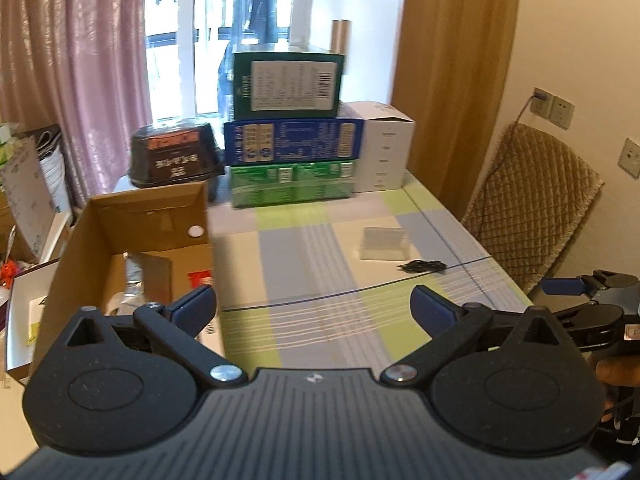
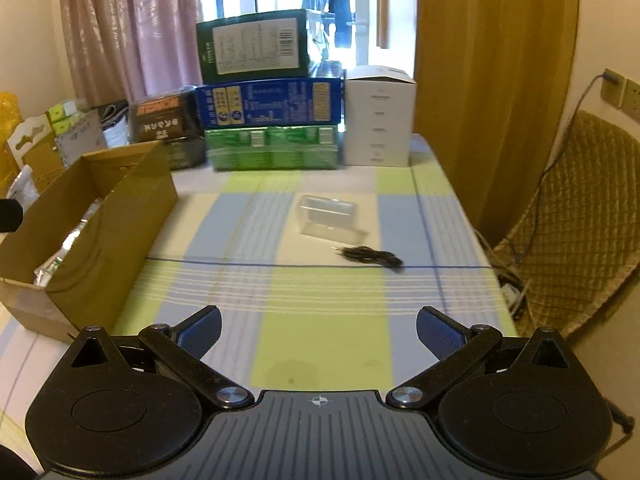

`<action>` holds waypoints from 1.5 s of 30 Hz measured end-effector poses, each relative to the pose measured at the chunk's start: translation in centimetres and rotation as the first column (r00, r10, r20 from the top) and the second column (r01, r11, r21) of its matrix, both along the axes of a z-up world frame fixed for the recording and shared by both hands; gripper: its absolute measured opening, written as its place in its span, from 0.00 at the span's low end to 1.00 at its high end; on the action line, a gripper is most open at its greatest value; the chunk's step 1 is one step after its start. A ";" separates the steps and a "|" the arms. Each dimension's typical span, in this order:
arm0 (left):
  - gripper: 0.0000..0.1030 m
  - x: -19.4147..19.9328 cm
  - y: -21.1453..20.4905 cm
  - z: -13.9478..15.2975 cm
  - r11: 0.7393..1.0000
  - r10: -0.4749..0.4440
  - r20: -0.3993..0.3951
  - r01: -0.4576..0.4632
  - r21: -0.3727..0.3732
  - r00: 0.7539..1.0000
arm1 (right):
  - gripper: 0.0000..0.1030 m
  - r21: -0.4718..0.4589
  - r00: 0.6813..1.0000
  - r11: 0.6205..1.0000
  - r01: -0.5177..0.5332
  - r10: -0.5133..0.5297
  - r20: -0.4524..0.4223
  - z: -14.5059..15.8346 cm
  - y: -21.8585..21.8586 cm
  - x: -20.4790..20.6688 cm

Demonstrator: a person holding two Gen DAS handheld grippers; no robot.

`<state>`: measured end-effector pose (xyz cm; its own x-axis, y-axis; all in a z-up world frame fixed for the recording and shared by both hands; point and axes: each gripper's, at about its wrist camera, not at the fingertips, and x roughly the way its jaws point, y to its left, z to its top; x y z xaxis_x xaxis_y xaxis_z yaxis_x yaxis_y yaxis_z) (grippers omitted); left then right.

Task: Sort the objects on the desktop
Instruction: 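Move both tools back to the clear plastic box and black cable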

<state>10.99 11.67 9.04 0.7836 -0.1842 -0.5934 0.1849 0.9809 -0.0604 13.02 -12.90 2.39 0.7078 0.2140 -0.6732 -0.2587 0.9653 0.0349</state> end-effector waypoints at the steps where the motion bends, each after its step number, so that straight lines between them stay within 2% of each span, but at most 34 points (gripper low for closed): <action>1: 0.98 0.1 -0.5 0.0 1.000 -0.007 0.000 0.007 -0.001 1.000 | 0.98 -0.003 1.000 1.000 0.003 -0.003 0.003 0.2 -0.3 -0.2; 11: 0.98 0.0 -3.9 0.5 0.997 -0.069 0.003 0.069 0.034 0.998 | 0.98 -0.025 1.000 1.000 0.000 0.001 0.024 1.6 -1.8 -1.0; 20: 0.98 1.9 -6.2 -1.1 0.995 -0.091 -0.039 0.092 0.041 0.995 | 0.98 -0.074 0.999 0.996 -0.049 0.050 0.014 0.8 -3.6 1.3; 24: 0.98 3.4 -7.7 -2.3 0.994 -0.098 -0.053 0.101 0.046 0.994 | 0.98 -0.097 0.994 0.989 -0.109 0.111 0.018 0.3 -4.9 3.2; 31: 0.98 7.9 -10.0 -5.2 0.994 -0.106 -0.082 0.108 0.026 0.991 | 0.97 -0.188 0.965 0.951 -0.244 0.258 0.050 -2.4 -6.3 7.3; 33: 0.98 9.4 -10.6 -6.2 0.993 -0.108 -0.092 0.111 0.029 0.990 | 0.87 -0.208 0.953 0.936 -0.284 0.299 0.045 -3.3 -6.5 8.9; 38: 0.98 12.8 -11.5 -8.8 0.993 -0.098 -0.118 0.104 0.048 0.988 | 0.76 -0.229 0.924 0.900 -0.370 0.383 0.011 -6.1 -6.4 12.5; 41: 0.98 14.5 -11.7 -10.3 0.993 -0.089 -0.128 0.098 0.065 0.988 | 0.67 -0.217 0.904 0.881 -0.420 0.426 -0.023 -8.0 -5.7 14.7; 45: 0.98 16.6 -11.6 -12.1 0.993 -0.082 -0.139 0.093 0.070 0.987 | 0.58 -0.235 0.875 0.847 -0.476 0.484 -0.028 -9.9 -4.6 17.0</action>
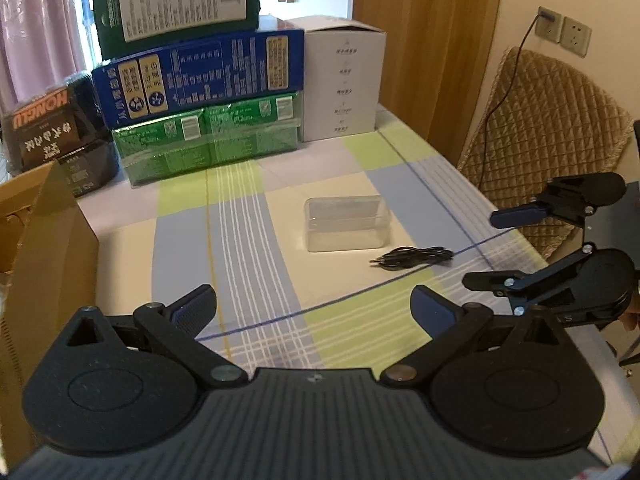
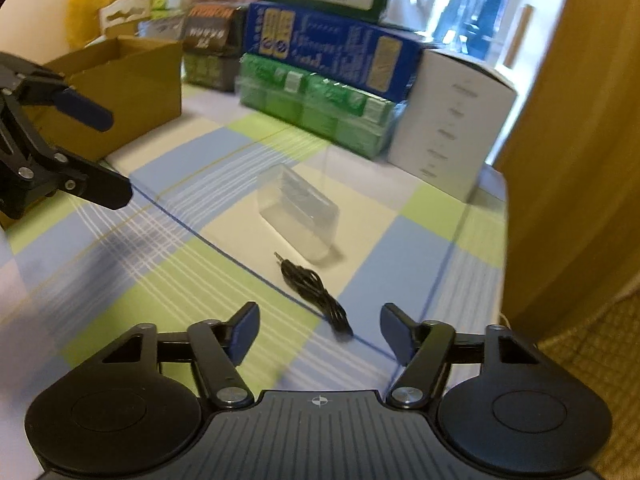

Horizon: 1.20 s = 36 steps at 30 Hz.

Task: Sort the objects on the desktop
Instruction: 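Move both tools back to the clear plastic box and black cable, then grasp the black cable with the right tool while the left tool grasps the clear box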

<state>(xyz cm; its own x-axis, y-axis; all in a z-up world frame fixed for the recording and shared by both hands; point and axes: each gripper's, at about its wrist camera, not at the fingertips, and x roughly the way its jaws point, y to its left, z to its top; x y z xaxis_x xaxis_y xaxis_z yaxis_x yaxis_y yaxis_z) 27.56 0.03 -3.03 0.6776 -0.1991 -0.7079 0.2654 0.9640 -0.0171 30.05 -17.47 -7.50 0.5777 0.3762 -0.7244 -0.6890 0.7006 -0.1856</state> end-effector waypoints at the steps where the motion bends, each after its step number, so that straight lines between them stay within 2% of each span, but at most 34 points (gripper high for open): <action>1: 0.98 0.5 0.0 -0.4 1.000 0.001 -0.004 -0.001 -0.002 1.000 | 0.57 -0.007 1.000 1.000 -0.012 0.012 0.003 -0.4 0.2 0.5; 6: 0.98 2.2 0.1 -2.0 1.000 -0.007 -0.011 0.007 0.004 1.000 | 0.47 -0.035 0.997 0.997 -0.074 0.073 -0.004 -2.3 1.4 2.9; 10: 0.98 3.1 0.1 -2.9 1.000 -0.008 -0.018 0.008 -0.005 1.000 | 0.43 -0.044 0.993 0.992 -0.115 0.113 -0.034 -3.7 1.9 4.3; 16: 0.98 3.9 0.2 -3.8 1.000 -0.011 -0.029 0.010 -0.011 1.000 | 0.27 -0.035 0.990 0.992 -0.125 0.122 -0.072 -4.9 1.3 4.7; 18: 0.98 4.1 0.3 -4.0 1.000 -0.007 -0.032 0.007 -0.013 0.999 | 0.11 -0.007 0.993 0.997 -0.081 0.080 -0.089 -4.9 0.8 4.7; 24: 0.98 4.8 -0.5 -4.2 1.000 -0.005 -0.023 0.004 -0.031 1.000 | 0.10 0.110 0.986 0.988 0.111 -0.096 -0.137 -3.7 -1.7 4.3; 26: 0.98 5.3 -1.1 -4.5 0.998 -0.007 -0.016 0.006 -0.056 1.000 | 0.10 0.146 0.965 0.962 0.230 -0.207 -0.161 -3.4 -2.7 4.5; 28: 0.98 6.0 -1.9 -4.8 0.998 -0.002 -0.014 0.001 -0.070 1.000 | 0.10 0.183 0.932 0.921 0.343 -0.309 -0.191 -3.2 -4.1 4.9; 30: 0.98 6.6 -2.7 -5.2 0.997 0.009 -0.005 -0.009 -0.077 1.000 | 0.10 0.202 0.900 0.885 0.421 -0.380 -0.212 -3.0 -5.1 5.4; 32: 0.98 7.2 -3.6 -5.4 0.997 0.029 0.011 -0.028 -0.078 1.000 | 0.10 0.211 0.881 0.860 0.464 -0.422 -0.216 -2.8 -5.9 5.5; 36: 0.98 8.2 -5.4 -6.2 0.992 0.086 0.039 -0.082 -0.091 0.995 | 0.10 0.223 0.874 0.848 0.480 -0.441 -0.205 -2.6 -6.5 5.2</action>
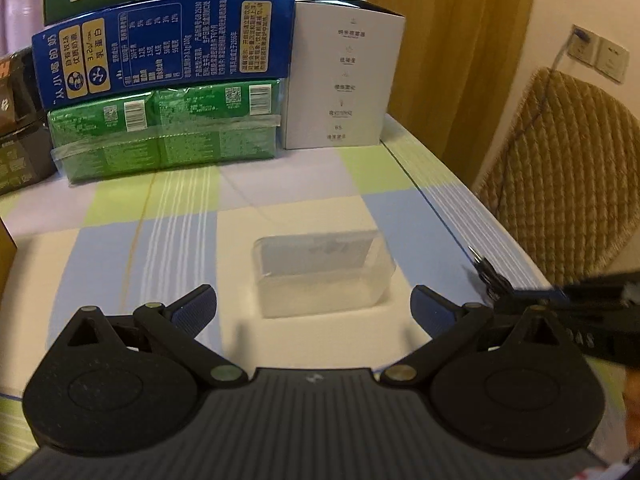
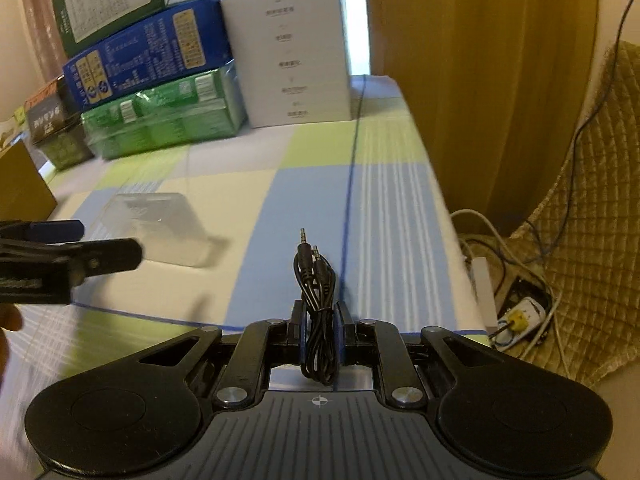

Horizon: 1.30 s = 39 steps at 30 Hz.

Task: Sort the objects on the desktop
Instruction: 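Grasp the black cable with the right tool while the left tool grasps the clear box, then carry the clear plastic box and black cable over the cardboard box with both tools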

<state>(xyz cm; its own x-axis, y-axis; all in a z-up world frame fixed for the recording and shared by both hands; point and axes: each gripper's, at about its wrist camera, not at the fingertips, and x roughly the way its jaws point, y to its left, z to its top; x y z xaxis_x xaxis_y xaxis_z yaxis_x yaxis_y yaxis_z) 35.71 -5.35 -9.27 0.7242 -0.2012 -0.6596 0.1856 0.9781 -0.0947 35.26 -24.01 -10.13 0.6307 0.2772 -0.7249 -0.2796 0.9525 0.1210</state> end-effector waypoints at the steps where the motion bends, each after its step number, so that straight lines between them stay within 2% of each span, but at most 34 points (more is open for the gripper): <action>1: 0.98 0.2 -0.5 -0.3 1.000 0.016 0.002 -0.016 -0.002 1.000 | 0.10 0.000 1.000 1.000 -0.001 0.001 0.002 0.0 -0.1 -0.1; 11: 0.98 2.2 -2.5 -2.2 0.994 0.088 0.044 -0.091 0.057 0.995 | 0.10 -0.010 0.999 1.000 -0.030 0.030 0.026 -0.6 0.8 0.1; 15: 0.82 2.7 -2.5 -2.7 0.994 0.088 0.027 -0.090 0.066 0.996 | 0.10 -0.008 1.000 1.000 -0.025 0.026 0.017 -0.8 1.0 0.0; 18: 0.81 2.1 -2.1 -2.7 0.994 0.082 0.026 -0.083 0.071 0.996 | 0.10 -0.003 1.000 1.000 -0.022 0.022 0.010 -0.8 1.1 -0.2; 28: 0.81 -5.5 1.9 0.0 0.995 0.042 0.043 -0.046 0.087 0.998 | 0.10 0.027 0.999 0.998 -0.052 0.051 0.003 1.9 3.9 -2.7; 39: 0.81 -13.0 6.1 3.5 0.993 0.068 0.037 -0.071 0.090 0.997 | 0.10 0.052 0.996 0.995 -0.087 0.089 -0.022 5.5 9.3 -9.6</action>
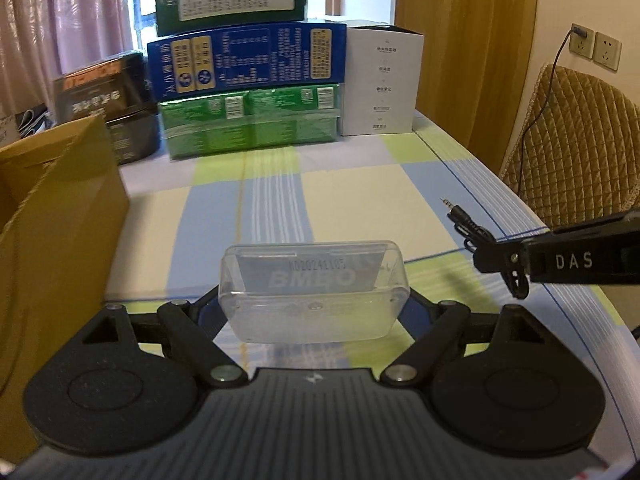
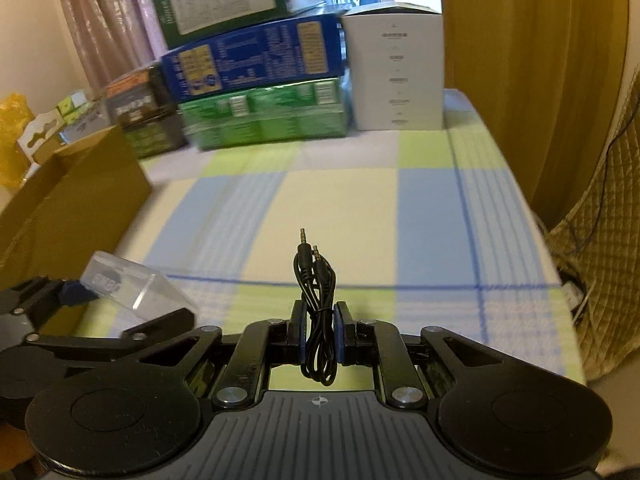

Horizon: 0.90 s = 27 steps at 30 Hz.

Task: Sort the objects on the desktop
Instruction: 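Carry the clear plastic box and black cable over the cardboard box with both tools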

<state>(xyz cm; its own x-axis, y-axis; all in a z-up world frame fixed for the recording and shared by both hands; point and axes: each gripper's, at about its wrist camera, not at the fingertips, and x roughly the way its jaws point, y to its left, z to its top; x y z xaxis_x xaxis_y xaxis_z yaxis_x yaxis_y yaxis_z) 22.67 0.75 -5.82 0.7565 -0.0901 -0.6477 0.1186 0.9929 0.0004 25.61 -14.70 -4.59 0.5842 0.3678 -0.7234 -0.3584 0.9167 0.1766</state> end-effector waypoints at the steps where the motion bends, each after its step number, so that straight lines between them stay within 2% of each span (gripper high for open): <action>1: 0.81 -0.6 0.3 0.3 1.000 0.002 0.000 -0.002 0.002 1.000 | 0.10 0.000 1.000 1.000 0.003 -0.003 0.002 0.2 0.2 -0.7; 15: 0.81 -7.7 4.2 4.6 0.998 0.054 -0.013 -0.055 -0.017 0.998 | 0.10 0.040 0.998 0.998 0.054 -0.056 0.035 4.6 1.2 -9.1; 27: 0.81 -13.1 6.2 6.6 0.996 0.076 -0.020 -0.076 -0.040 0.997 | 0.10 0.027 0.997 0.998 0.054 -0.055 0.046 6.2 2.2 -14.4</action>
<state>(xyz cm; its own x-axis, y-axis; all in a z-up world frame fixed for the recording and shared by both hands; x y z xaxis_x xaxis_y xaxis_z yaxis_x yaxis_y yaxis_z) 9.55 6.93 0.78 0.7502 -0.0591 -0.6585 0.0424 0.9982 -0.0414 11.16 -12.54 1.64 0.6369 0.3526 -0.6856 -0.3167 0.9304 0.1843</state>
